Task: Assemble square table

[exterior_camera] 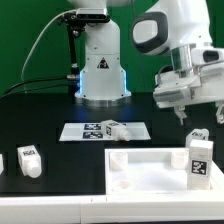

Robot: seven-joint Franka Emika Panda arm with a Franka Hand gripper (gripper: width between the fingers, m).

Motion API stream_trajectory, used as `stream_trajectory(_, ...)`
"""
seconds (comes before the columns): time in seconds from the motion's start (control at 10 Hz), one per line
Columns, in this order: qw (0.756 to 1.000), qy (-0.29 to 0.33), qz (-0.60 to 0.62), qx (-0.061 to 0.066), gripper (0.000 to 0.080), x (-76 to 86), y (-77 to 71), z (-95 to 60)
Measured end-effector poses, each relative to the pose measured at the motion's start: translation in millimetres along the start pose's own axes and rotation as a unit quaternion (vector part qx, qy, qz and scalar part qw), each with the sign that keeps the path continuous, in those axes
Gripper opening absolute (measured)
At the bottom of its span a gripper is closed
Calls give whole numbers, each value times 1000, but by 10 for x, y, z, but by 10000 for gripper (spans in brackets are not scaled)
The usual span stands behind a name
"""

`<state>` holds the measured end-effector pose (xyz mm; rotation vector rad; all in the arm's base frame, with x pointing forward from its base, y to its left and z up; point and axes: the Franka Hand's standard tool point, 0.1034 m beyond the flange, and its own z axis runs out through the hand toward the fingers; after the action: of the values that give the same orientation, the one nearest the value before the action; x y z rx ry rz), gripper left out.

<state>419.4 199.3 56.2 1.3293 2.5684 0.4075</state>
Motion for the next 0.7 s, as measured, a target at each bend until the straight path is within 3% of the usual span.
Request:
stream_trajectory(0.1,998,-4,63,-2,648,-2,94,-10)
stream_trajectory(0.3,987,-15,156,-18,649,-77,467,26)
stream_trajectory(0.7,958,-14,284,-14,649,-49,392,100)
